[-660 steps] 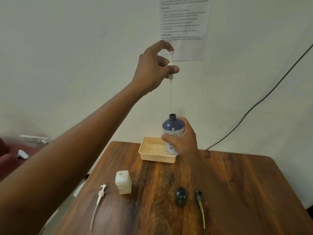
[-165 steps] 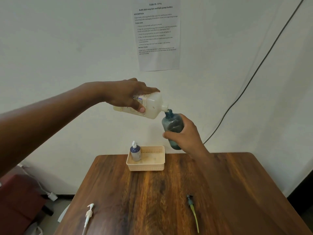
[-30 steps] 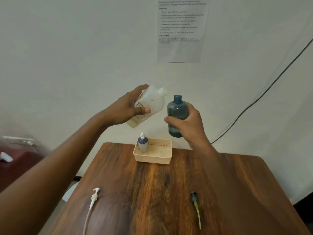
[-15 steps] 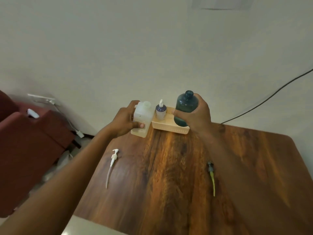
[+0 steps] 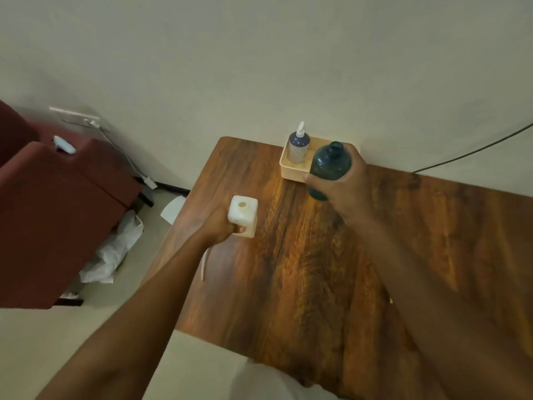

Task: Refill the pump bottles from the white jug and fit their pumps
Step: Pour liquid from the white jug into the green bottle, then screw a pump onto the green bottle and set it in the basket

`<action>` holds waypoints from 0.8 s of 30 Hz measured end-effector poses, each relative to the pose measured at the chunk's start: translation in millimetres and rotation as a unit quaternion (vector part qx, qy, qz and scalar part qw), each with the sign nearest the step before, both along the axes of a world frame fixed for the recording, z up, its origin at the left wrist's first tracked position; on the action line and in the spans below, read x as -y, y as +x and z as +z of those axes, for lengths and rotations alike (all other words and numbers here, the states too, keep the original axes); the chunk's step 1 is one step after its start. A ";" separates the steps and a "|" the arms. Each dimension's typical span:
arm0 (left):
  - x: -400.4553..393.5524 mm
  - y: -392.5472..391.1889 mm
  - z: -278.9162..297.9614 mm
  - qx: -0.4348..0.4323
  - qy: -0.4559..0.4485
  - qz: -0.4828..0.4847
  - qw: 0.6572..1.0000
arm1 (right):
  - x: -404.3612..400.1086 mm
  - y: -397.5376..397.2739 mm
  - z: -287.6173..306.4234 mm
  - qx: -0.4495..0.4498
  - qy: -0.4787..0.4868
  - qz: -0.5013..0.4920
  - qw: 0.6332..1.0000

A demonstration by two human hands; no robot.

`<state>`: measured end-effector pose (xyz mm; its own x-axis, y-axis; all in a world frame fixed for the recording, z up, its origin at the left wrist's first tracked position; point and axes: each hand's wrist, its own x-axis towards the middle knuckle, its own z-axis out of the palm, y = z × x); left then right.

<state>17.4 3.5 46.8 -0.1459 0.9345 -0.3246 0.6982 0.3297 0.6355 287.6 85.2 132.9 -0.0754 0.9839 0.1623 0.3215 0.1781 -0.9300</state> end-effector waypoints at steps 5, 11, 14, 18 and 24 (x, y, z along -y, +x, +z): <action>6.0 -11.9 -33.7 0.049 -0.029 0.011 0.998 | -4.3 -2.6 -17.2 0.013 -0.016 -0.009 1.000; 9.7 -22.0 -66.7 0.104 -0.031 0.035 0.993 | -9.1 -0.5 -29.5 0.006 -0.024 -0.016 1.000; 10.4 -24.2 -85.6 0.119 -0.027 0.044 0.992 | -12.6 3.6 -35.5 0.005 -0.030 -0.015 0.999; 7.6 -28.4 -90.9 0.114 -0.033 0.031 0.992 | -14.7 10.3 -42.5 0.000 -0.036 -0.015 0.999; -12.9 -36.9 -54.9 0.057 -0.048 0.014 0.997 | -17.3 32.6 -42.2 -0.021 -0.041 -0.024 0.999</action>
<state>-19.6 16.3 -8.1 -0.1283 0.8944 -0.4285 0.6132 0.4111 0.6745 320.2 102.5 90.7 -0.0224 0.9963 0.0831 0.2877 0.0860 -0.9539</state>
